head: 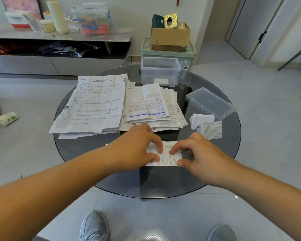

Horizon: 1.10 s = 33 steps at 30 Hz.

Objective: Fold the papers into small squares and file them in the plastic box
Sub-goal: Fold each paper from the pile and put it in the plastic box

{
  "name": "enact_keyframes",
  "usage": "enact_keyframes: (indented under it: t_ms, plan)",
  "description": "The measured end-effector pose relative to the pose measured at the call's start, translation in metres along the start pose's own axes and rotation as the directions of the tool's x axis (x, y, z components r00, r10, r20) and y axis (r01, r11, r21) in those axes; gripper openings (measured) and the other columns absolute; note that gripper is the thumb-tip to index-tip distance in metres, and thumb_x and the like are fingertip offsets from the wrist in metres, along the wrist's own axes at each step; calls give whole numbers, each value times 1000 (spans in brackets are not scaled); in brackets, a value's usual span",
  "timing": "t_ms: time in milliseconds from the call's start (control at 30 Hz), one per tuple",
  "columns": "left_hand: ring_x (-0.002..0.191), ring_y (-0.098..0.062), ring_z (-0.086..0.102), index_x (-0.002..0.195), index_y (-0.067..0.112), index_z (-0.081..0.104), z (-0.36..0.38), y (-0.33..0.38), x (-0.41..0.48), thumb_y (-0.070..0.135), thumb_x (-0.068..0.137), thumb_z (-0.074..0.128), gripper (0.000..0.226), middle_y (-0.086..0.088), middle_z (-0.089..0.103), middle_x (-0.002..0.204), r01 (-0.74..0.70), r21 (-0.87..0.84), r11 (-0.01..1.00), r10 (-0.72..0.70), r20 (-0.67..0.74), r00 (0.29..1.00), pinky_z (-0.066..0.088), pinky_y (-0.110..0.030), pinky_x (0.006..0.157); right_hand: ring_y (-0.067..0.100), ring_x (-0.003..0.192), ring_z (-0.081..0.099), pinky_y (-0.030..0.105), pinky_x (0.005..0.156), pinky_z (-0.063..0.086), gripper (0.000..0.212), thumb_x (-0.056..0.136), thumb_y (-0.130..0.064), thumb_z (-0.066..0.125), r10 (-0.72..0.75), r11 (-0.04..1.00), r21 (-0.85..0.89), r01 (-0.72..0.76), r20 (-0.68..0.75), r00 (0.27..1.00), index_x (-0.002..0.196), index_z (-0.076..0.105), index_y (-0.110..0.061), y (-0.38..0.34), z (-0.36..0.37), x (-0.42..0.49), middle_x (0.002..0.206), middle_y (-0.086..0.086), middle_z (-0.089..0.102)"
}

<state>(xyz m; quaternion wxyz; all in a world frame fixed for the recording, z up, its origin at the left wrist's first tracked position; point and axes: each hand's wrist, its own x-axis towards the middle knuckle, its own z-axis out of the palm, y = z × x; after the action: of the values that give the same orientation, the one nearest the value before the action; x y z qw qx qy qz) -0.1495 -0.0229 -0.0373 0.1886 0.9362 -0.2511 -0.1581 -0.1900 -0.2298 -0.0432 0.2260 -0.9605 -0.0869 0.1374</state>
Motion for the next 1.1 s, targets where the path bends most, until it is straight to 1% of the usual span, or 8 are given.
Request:
enact_keyframes:
  t_ms: [200,433,567,667,800,867,1000,1100]
  plan:
    - [92,-8,58,113,33,52,-3,5,2,52,75,82,52,16,55,102,140,-23,990,-140,16,990,53,-23,77,3,104,39,14,78,41,31,99,-31,59,-167,982,-100,163,-43,985,129,63,-38,1,8,-1,108,-19,40]
    - [81,-8,63,92,27,58,-6,13,-2,54,78,79,37,10,67,95,214,20,977,-215,80,973,56,-24,72,3,108,38,20,87,46,44,92,-57,58,-250,960,-145,241,-45,967,133,58,-39,-4,13,-3,118,-23,42]
    - [80,-9,71,95,27,65,-11,5,-5,37,86,77,19,9,72,89,233,-217,948,-228,47,972,59,-23,71,2,110,38,19,89,46,48,89,-61,59,-224,968,-128,217,-41,974,132,57,-40,-6,11,-4,123,-24,43]
    - [80,-11,74,102,27,60,-13,0,-6,23,87,78,23,5,76,83,240,-447,862,-242,53,969,59,-25,68,2,111,39,18,91,45,48,89,-61,59,-219,969,-130,212,-41,975,133,56,-40,-9,9,-4,125,-24,43]
    - [89,-17,73,102,27,72,-12,0,-5,14,93,69,16,5,72,95,224,-477,850,-208,88,974,63,-28,73,1,112,38,19,92,44,50,87,-65,59,-227,967,-127,220,-42,973,130,58,-39,-8,8,-5,125,-24,44]
    - [81,-18,72,106,21,75,-13,1,-4,12,95,66,17,2,71,98,260,-496,829,-223,132,966,61,-25,69,0,114,35,21,95,42,59,82,-73,56,-249,959,-151,242,-29,968,130,57,-39,-7,7,-5,126,-25,43]
    - [64,-15,72,105,5,74,-14,3,-3,7,95,65,13,-13,76,92,347,-619,704,-250,240,938,57,-20,61,-3,122,26,19,101,32,82,68,-89,51,-284,939,-196,283,22,958,135,51,-42,-7,5,-10,134,-27,36]
    - [71,-20,73,106,0,72,-14,2,-4,14,94,68,19,-21,75,92,400,-686,608,-247,315,916,59,-24,64,0,126,28,21,104,31,73,74,-86,50,-305,931,-210,300,8,952,132,53,-42,-6,6,-12,137,-26,37]
